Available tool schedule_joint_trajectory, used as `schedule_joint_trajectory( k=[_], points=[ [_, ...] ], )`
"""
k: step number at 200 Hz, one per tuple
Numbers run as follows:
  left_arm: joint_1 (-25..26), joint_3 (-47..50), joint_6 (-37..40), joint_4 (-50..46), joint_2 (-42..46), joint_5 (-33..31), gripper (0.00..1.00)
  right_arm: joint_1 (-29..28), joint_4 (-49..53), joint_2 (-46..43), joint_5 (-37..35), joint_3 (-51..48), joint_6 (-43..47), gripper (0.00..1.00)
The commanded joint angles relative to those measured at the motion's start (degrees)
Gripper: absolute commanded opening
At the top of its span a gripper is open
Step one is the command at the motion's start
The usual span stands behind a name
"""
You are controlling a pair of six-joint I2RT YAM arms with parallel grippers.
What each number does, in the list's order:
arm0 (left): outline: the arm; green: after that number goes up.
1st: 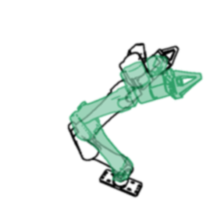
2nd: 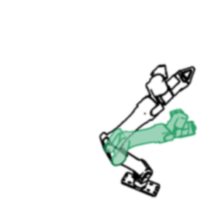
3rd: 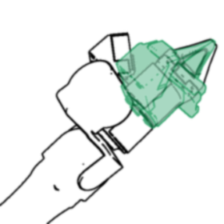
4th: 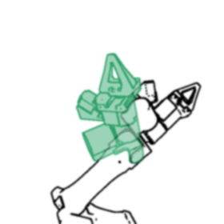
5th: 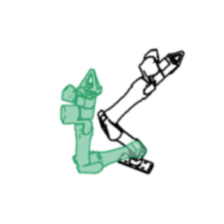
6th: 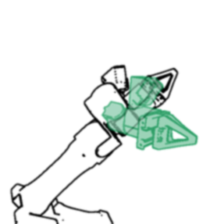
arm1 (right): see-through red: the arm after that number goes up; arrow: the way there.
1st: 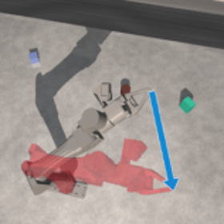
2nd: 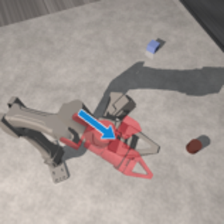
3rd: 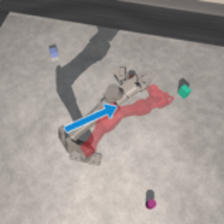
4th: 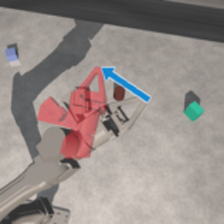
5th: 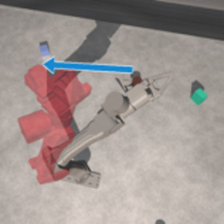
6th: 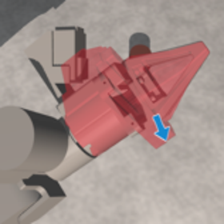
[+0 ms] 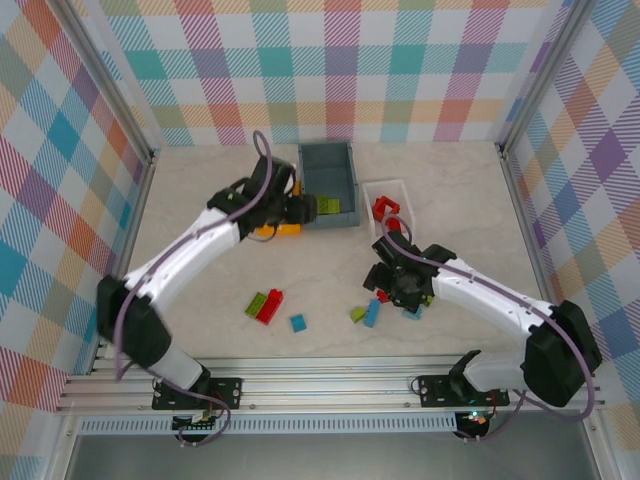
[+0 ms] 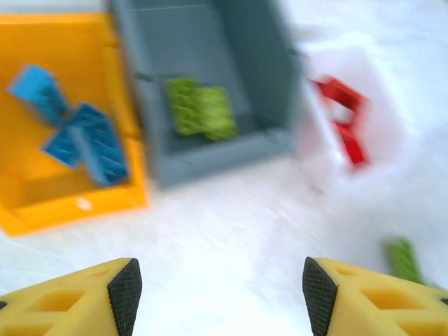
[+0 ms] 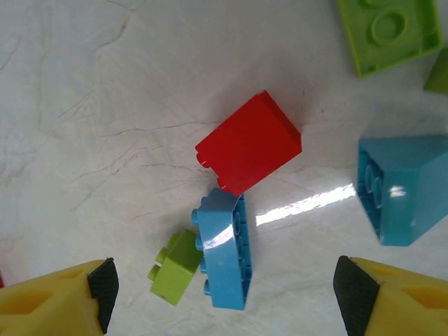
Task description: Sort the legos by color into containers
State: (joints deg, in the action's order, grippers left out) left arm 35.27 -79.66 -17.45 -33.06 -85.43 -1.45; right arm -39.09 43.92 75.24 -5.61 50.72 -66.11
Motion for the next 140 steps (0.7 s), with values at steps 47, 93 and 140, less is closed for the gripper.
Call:
schedule_joint_trajectory(
  k=[47,93,140],
  points=[
    [22.0,27.3,-10.8,17.6,18.4,-1.4,0.64,4.8,-6.3,10.6,7.2,2.6,-16.3,0.77],
    [30.0,33.3,-13.9,23.8,21.4,-6.3,0.64,6.7,-8.1,15.6,5.9,2.7,-16.0,0.64],
    [30.8,32.9,-14.1,22.8,21.1,-8.1,0.64,6.7,-7.3,15.8,3.2,3.9,-13.0,0.32]
  ],
)
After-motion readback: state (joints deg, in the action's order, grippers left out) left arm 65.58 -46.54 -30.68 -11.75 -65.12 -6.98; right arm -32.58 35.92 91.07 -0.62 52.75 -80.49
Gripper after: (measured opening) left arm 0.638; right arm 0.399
